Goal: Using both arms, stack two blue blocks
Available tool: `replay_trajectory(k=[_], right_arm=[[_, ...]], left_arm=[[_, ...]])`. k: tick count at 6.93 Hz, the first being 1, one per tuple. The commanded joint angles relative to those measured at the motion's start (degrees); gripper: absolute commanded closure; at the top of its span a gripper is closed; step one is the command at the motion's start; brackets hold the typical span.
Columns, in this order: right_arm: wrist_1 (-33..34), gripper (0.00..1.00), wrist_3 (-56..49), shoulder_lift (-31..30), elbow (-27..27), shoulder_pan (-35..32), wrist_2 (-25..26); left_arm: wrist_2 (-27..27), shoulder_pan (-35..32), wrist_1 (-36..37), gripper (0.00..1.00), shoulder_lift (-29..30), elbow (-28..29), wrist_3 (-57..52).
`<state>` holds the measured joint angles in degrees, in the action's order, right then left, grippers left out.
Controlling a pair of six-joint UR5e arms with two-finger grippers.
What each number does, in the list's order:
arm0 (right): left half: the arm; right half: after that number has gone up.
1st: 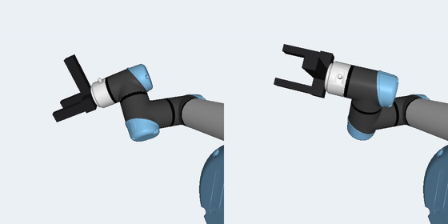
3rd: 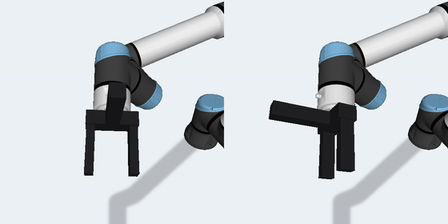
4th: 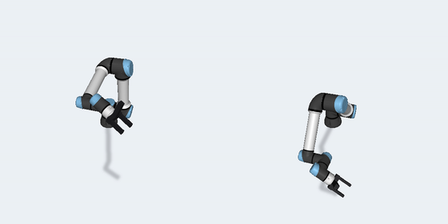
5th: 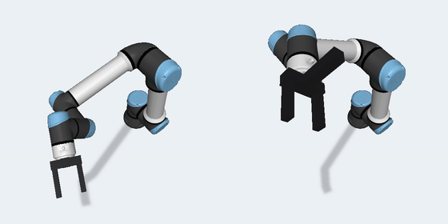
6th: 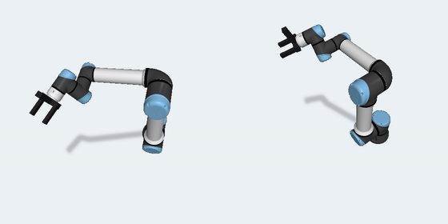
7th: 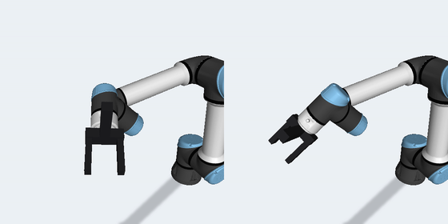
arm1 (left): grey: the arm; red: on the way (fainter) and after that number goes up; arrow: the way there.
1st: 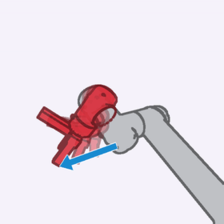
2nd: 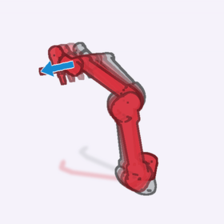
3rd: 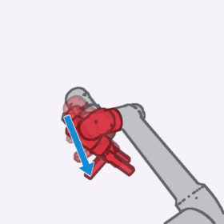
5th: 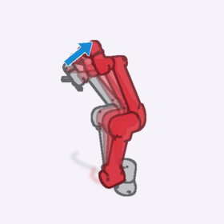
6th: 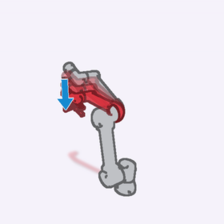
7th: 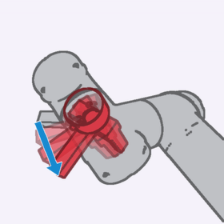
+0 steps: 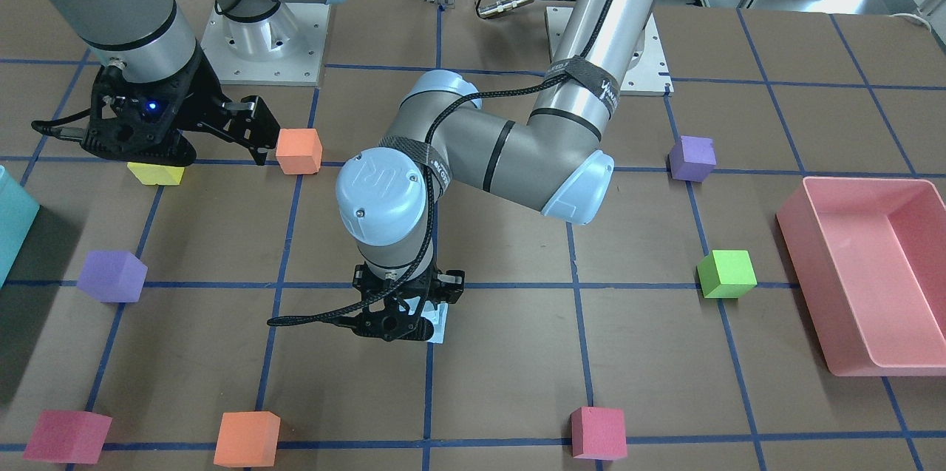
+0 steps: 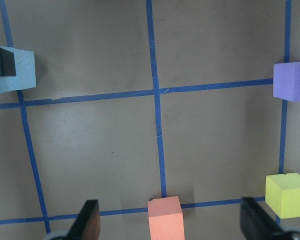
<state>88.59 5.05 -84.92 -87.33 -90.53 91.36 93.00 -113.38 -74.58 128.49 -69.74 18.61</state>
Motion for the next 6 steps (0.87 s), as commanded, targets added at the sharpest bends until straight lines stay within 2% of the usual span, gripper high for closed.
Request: replay_trajectory(k=[1, 6], right_arm=[[0.0, 0.0, 0.14, -0.07, -0.12, -0.08, 0.22], [0.0, 0.0, 0.23, -0.07, -0.29, -0.26, 0.13]], left_arm=[[0.07, 0.09, 0.22, 0.49, 0.01, -0.39, -1.37], [0.07, 0.26, -0.04, 0.49, 0.36, -0.66, -2.69]])
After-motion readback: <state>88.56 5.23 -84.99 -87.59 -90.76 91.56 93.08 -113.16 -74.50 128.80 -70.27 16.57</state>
